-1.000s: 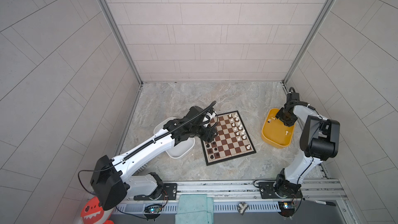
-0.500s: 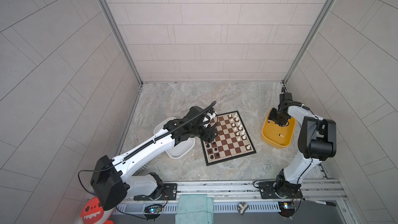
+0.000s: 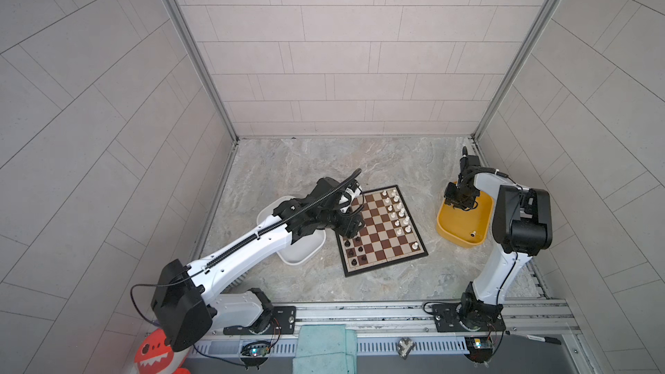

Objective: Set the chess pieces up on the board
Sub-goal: 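Close right gripper on the white knight inside the yellow bin, then lift the white knight out of the bin toward the board with right gripper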

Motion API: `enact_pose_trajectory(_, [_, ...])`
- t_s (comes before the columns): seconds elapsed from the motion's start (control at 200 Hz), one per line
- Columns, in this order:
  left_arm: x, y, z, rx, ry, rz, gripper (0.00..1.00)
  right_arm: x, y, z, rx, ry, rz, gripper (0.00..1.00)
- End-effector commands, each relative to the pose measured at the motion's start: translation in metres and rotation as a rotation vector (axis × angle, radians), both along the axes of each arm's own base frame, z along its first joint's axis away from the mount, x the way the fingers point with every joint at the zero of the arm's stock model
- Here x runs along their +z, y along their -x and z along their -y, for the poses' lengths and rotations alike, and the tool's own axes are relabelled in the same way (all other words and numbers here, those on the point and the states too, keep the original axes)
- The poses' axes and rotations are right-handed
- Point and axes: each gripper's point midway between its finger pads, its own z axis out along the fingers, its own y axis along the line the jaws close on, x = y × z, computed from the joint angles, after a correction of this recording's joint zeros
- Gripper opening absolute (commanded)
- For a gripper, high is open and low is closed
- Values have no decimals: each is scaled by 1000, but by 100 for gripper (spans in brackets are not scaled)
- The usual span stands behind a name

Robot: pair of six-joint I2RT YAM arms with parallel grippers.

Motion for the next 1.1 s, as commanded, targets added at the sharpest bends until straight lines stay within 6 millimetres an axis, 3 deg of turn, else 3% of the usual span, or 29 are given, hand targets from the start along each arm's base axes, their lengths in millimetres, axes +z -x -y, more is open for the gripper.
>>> enact_pose_trajectory(0.0, [3,-2,-3,10,3,16,72,-4,9,-6,43,14,-55,33])
enact_pose_trajectory(0.44, [6,-3,0,12,20,11,76,-9,11,-8,67,14,-69,18])
enact_pose_trajectory(0.54, [8,-4,0,25,29,12,84,-7,7,-9,64,11,-46,9])
enact_pose_trajectory(0.59, [10,-6,1,35,39,11,99,-3,4,-9,61,11,-29,9])
enact_pose_trajectory(0.61, [11,-6,0,44,45,9,100,-2,3,-9,61,11,-21,8])
enact_pose_trajectory(0.851, [32,-13,2,99,89,15,100,40,11,-6,30,50,81,3])
enact_pose_trajectory(1.021, [35,-30,10,138,93,-42,99,87,35,4,-28,142,187,0])
enact_pose_trajectory(1.096, [43,-35,20,130,141,-72,96,111,39,-3,2,151,269,0])
